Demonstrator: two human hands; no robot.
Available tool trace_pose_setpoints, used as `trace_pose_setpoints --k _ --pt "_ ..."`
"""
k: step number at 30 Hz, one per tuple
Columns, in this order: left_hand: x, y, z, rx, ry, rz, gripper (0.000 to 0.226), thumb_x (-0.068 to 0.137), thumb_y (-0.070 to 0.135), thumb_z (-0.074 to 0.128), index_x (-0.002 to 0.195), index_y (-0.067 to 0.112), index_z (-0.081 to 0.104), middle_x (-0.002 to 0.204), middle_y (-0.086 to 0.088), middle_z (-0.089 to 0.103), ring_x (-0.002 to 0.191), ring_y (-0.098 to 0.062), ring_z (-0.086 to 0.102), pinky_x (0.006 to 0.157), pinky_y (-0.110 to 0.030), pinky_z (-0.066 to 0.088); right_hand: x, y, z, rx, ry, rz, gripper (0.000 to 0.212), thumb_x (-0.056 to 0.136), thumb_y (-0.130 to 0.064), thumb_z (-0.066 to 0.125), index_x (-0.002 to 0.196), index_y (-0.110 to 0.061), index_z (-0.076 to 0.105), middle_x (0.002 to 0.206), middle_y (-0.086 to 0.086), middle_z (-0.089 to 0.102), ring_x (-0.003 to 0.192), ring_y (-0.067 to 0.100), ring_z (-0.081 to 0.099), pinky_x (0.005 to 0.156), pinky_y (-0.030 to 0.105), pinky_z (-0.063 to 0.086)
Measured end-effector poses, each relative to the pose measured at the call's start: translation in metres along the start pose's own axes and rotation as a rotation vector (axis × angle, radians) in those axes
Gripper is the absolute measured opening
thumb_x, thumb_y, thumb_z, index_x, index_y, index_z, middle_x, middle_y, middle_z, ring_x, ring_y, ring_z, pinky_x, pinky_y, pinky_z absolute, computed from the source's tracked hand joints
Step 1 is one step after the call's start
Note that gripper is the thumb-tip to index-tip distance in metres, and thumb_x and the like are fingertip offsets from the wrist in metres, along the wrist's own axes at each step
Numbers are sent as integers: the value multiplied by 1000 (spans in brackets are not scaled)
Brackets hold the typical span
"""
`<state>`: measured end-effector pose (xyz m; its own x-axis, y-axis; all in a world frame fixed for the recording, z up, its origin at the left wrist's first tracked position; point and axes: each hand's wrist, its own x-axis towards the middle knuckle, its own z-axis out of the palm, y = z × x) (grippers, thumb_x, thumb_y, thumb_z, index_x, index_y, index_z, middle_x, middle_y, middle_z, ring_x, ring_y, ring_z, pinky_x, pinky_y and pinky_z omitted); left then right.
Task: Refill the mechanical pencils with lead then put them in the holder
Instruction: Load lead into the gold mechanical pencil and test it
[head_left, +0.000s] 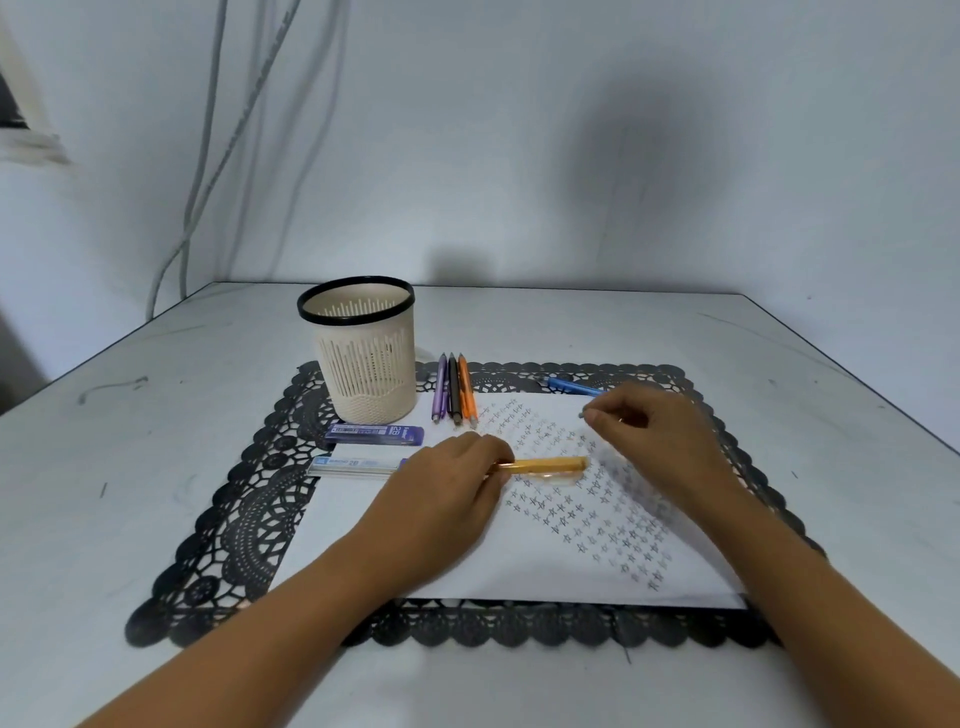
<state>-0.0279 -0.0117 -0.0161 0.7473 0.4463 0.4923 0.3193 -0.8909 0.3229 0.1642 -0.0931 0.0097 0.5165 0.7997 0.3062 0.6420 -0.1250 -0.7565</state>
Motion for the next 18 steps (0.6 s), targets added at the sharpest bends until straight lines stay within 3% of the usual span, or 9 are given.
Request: trace_pose_setpoints --k 3,7,10,13,18 --pt "1 0 5 4 -43 13 18 93 26 49 105 19 60 97 6 55 84 -8 49 69 -18 34 0 4 5 -194 -102 -39 6 84 -27 64 88 -29 69 84 -12 64 64 -1 48 57 11 34" --pt "1 -2 5 -27 -59 -13 23 92 27 50 110 19 62 103 6 54 93 -7 46 79 -18 37 -4 3 9 -220 -217 22 5 83 -32 65 87 -34 67 84 -17 57 64 6 50 45 7 39" --pt "1 -2 3 -54 -79 -33 25 91 29 50 113 21 61 104 9 53 94 -5 45 82 -19 39 -2 4 8 -302 -240 5 15 81 -35 66 95 -31 71 82 -17 56 72 7 54 59 13 43" --pt "0 -2 2 -79 -96 -48 26 90 31 52 114 22 61 103 10 53 94 -3 45 84 -18 39 0 4 5 -364 -247 -36 21 81 -35 65 100 -30 71 82 -15 57 78 7 55 77 29 50" --pt "0 -3 0 -88 -134 -51 29 90 33 52 117 23 59 104 12 51 95 -1 43 85 -17 38 -1 3 4 -378 -254 -61 23 83 -32 64 104 -26 70 83 -14 57 79 7 56 80 26 50"
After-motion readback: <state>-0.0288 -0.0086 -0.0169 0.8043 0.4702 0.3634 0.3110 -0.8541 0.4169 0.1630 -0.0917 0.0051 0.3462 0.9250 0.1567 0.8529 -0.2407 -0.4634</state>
